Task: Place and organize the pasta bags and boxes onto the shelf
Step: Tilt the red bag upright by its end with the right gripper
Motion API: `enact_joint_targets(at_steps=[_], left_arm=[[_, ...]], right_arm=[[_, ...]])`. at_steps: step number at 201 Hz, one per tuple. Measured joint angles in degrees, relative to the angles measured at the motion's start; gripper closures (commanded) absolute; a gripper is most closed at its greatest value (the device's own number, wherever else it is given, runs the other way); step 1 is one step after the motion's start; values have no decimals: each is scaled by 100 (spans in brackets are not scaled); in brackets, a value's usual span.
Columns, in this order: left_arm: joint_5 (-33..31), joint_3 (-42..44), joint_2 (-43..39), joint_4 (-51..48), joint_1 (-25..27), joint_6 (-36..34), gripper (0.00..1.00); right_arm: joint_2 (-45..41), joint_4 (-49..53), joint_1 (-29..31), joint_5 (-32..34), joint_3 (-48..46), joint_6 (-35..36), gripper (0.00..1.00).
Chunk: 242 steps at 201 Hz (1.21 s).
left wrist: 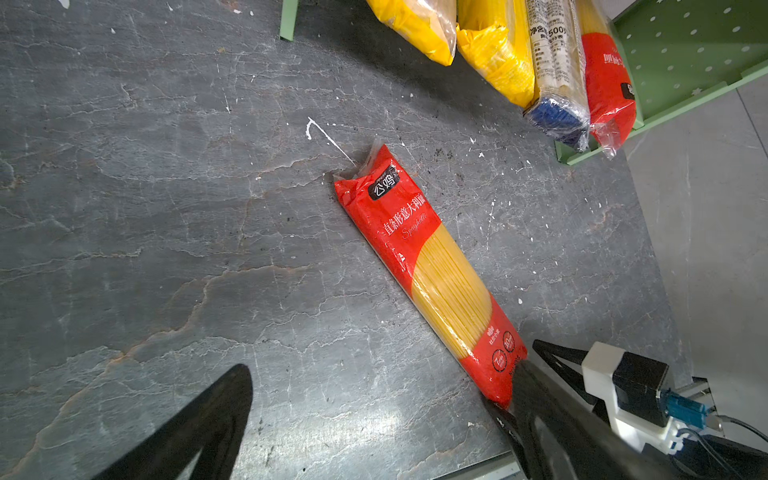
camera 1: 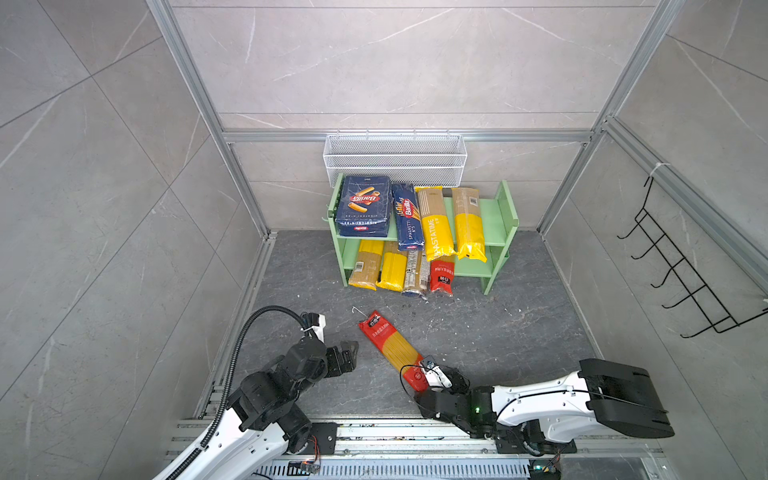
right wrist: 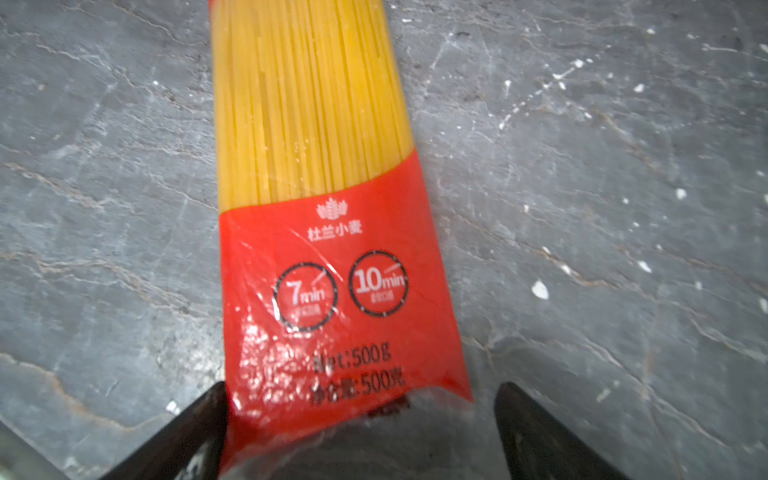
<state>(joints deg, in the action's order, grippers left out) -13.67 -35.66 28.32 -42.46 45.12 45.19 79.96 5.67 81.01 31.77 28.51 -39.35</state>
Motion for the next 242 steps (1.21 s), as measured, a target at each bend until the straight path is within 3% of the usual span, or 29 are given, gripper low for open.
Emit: enact_joint_targets(at_steps=[59, 105, 160, 168, 189, 203, 225, 242], left_arm=[[-98, 0, 0, -4, 0, 0, 2], [-136, 0, -33, -131, 0, -4, 1], [-157, -81, -90, -282, 0, -22, 1], [-170, -122, -90, -306, 0, -22, 1], [-229, -214, -101, -361, 0, -24, 1], [-254, -234, -136, -391, 0, -24, 1], [-269, -243, -197, -444, 0, -24, 1], [-271, -245, -236, -494, 0, -24, 1]], right_arm=[[380, -678, -619, -616, 24, 457, 1], [1021, -1338, -743, -540, 321, 643, 1], [1467, -1941, -570, -24, 332, 459, 18], [1567, -1993, -487, 85, 350, 380, 25], [1836, -2194, -227, 396, 444, 149, 62], [1967, -2347, -83, 573, 503, -50, 81], [1965, -2446, 103, 907, 535, -337, 100], [1904, -2455, 190, 927, 483, -494, 100]])
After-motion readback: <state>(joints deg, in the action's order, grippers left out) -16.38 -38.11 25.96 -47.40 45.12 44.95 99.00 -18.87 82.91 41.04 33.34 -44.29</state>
